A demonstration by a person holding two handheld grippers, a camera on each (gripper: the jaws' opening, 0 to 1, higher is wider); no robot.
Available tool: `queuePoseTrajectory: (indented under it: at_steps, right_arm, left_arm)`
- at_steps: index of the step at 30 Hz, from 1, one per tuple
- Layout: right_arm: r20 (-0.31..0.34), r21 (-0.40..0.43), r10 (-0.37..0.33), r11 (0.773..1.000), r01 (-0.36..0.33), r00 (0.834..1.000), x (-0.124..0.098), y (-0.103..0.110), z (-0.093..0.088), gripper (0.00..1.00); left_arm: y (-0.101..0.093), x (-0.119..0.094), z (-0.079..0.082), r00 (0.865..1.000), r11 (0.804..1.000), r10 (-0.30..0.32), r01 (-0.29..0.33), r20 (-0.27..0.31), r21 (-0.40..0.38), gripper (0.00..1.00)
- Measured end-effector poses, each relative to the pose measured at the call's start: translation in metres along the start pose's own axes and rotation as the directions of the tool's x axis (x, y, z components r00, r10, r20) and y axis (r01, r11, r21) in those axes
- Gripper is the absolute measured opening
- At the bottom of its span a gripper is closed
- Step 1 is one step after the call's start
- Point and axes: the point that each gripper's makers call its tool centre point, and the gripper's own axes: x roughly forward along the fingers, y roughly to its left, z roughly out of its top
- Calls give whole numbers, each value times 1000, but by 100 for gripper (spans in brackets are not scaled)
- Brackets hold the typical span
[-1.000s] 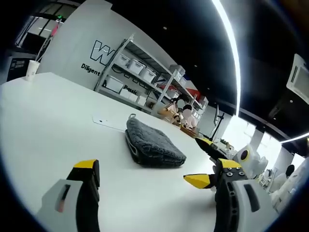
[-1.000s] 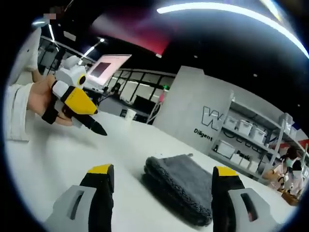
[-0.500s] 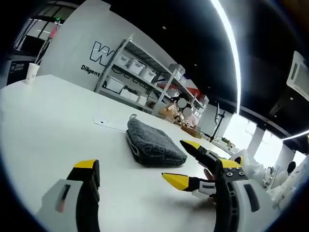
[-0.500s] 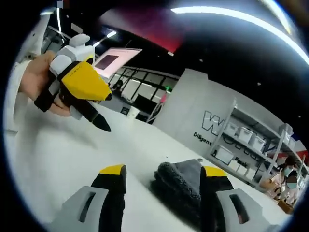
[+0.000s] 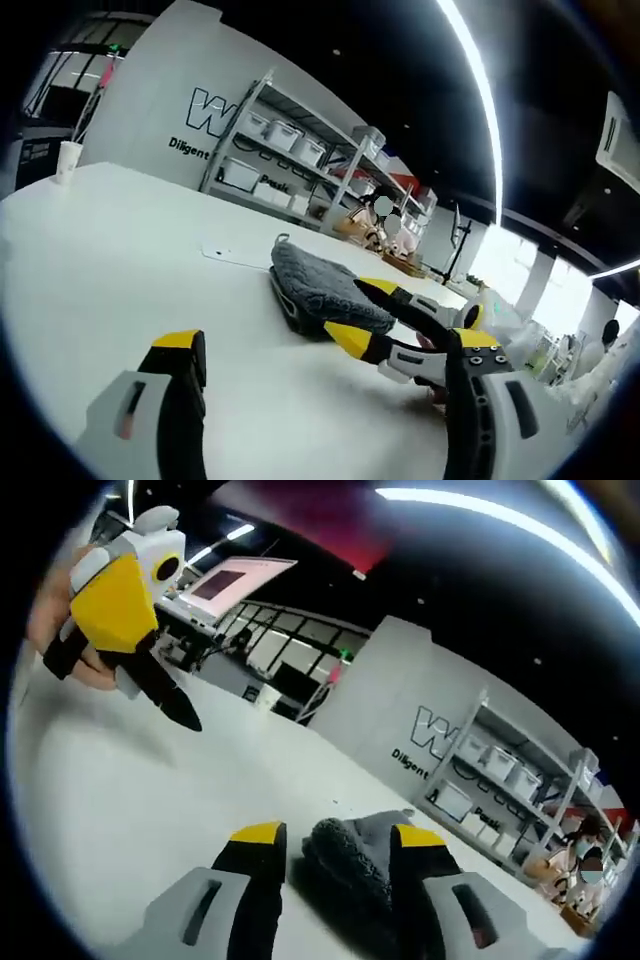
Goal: Open the folded towel by lifting each exposed corner and separating the folded layers until the towel lies flat within the target outline without major curled edges
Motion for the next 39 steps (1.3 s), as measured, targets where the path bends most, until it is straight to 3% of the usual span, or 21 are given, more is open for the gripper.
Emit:
queuePoseTrajectory:
  at_steps: [2,5,8,10,12,22,25,31,39]
  right_arm:
    - [-12,15,0,1000,0,1000,4,-2,-3,34]
    - [-26,22,5,1000,-4,1000,8,-2,-7,33]
    - [-31,26,8,1000,-8,999,9,-2,-8,31]
    - [-36,28,13,1000,-12,999,10,-1,-9,29]
    - [-30,20,17,1000,-16,999,11,-1,-8,27]
    - [-43,-7,29,1000,-29,999,16,2,-10,14]
    - [-55,-88,28,996,-32,998,19,2,-13,1]
    - [-55,-101,33,994,-38,998,20,2,-14,0]
    - [-32,-44,43,998,-44,999,19,1,-12,0]
  left_arm:
    - [5,-1,-2,1000,1000,22,-22,-14,20,99]
    - [21,-6,-3,993,988,114,-109,-40,108,99]
    - [35,-11,-11,969,946,223,-188,-107,263,99]
    - [43,-13,-19,945,919,288,-227,-155,323,99]
    - [46,-12,-22,936,904,310,-236,-168,355,99]
    - [43,-12,-22,940,915,296,-228,-169,334,99]
    - [43,-12,-23,942,921,290,-226,-170,317,99]
    - [45,-12,-25,938,920,295,-228,-180,318,99]
    - [46,-13,-26,938,924,298,-236,-180,299,99]
